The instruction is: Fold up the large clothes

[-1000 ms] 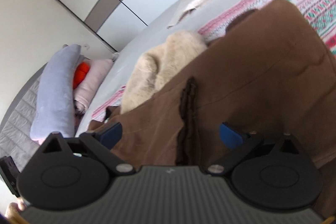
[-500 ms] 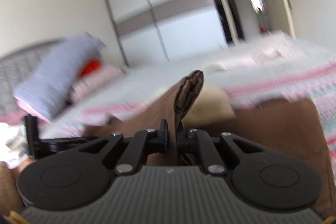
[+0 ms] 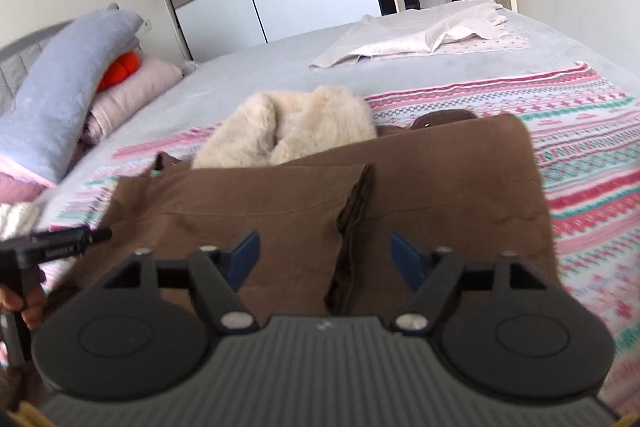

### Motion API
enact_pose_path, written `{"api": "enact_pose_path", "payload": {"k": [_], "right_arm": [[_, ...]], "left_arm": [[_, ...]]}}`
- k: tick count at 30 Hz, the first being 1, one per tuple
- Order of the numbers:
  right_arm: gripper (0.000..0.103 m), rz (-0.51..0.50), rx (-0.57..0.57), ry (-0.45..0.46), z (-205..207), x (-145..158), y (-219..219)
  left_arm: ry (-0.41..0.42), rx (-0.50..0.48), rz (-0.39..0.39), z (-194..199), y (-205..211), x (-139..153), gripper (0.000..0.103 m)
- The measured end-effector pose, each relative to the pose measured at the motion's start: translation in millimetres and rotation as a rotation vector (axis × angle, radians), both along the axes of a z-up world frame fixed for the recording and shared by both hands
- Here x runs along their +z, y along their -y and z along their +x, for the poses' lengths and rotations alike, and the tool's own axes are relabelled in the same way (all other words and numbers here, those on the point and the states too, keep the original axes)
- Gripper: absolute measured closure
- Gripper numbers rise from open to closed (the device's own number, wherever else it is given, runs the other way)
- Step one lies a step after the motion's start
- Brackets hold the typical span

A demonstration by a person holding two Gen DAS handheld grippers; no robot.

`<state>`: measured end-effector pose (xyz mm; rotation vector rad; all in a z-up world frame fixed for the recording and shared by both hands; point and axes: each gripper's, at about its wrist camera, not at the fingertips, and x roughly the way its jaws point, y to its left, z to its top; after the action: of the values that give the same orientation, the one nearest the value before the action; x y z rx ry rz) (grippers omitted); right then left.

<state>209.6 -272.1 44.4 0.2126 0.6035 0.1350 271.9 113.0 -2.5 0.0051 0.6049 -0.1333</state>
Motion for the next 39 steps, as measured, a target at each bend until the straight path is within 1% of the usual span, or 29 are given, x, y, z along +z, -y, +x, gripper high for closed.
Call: {"api": "enact_pose_path", "payload": {"k": [1,2,4,5,7,10,14,17,20,22,24,27,29,31,34,37,39], "right_arm": [[0.011,0.008,-0.003,0.01,-11.2,6.4,1.7],[0.009,0.016,-0.006,0.02,-23.2,12.3,3.1],[0.005,0.035,-0.004,0.036,-49.8,20.9,8.5],[0.003,0.045,-0.003,0.043,-63.2,23.1,10.9],[0.002,0.057,-0.003,0.052,-87.2,25.9,16.3],[0.001,0.04,-0.008,0.041,-120.2,25.8,23.2],[0.001,0.027,0.01,0.035,-156.8,19.3,29.0],[0.001,0.022,0.049,0.053,-183.9,12.2,34.4],[0.0,0.024,0.08,0.056,-202.5,2.4,39.4],[0.0,0.02,0.093,0.038,-210.7,-5.0,42.7],[0.0,0.014,0.099,0.021,-219.0,-12.6,47.1],[0.0,0.022,0.086,0.0,-229.4,-20.4,56.1],[0.0,0.053,0.061,-0.014,-236.5,-26.8,67.6],[0.0,0.087,0.025,-0.039,-240.9,-34.2,80.2],[0.0,0.149,-0.05,-0.062,-247.0,-42.1,97.2],[0.001,0.287,-0.097,-0.059,-252.9,-47.2,115.3],[0.001,0.368,-0.117,-0.067,-254.2,-51.5,124.9]], "left_arm": [[-0.011,0.009,-0.01,-9.6,-4.1,4.1,0.029],[-0.018,0.017,-0.018,-19.8,-8.5,8.4,0.025],[-0.018,0.023,-0.032,-43.9,-18.1,18.2,0.014],[-0.014,0.021,-0.035,-55.4,-21.7,22.3,0.012],[-0.004,0.009,-0.053,-81.4,-29.6,30.1,0.006],[-0.01,0.008,-0.099,-117.6,-43.3,36.9,0.002],[-0.022,-0.011,-0.148,-158.0,-60.9,34.7,0.0],[-0.027,-0.003,-0.173,-182.5,-75.1,24.7,0.0],[-0.005,0.003,-0.21,-201.6,-93.4,10.7,0.0],[-0.01,0.023,-0.26,-208.9,-109.8,-0.5,0.0],[-0.043,0.035,-0.314,-212.9,-124.8,-11.0,0.0],[-0.07,0.026,-0.389,-222.3,-147.3,-23.0,0.001],[-0.097,0.009,-0.454,-227.7,-161.8,-30.8,0.001],[-0.141,-0.005,-0.54,-233.8,-176.0,-41.2,0.002],[-0.153,-0.036,-0.641,-243.5,-190.2,-49.8,0.003],[-0.156,-0.073,-0.734,-251.4,-199.0,-53.4,0.003],[-0.16,-0.089,-0.771,-255.0,-199.7,-55.0,0.003]]}}
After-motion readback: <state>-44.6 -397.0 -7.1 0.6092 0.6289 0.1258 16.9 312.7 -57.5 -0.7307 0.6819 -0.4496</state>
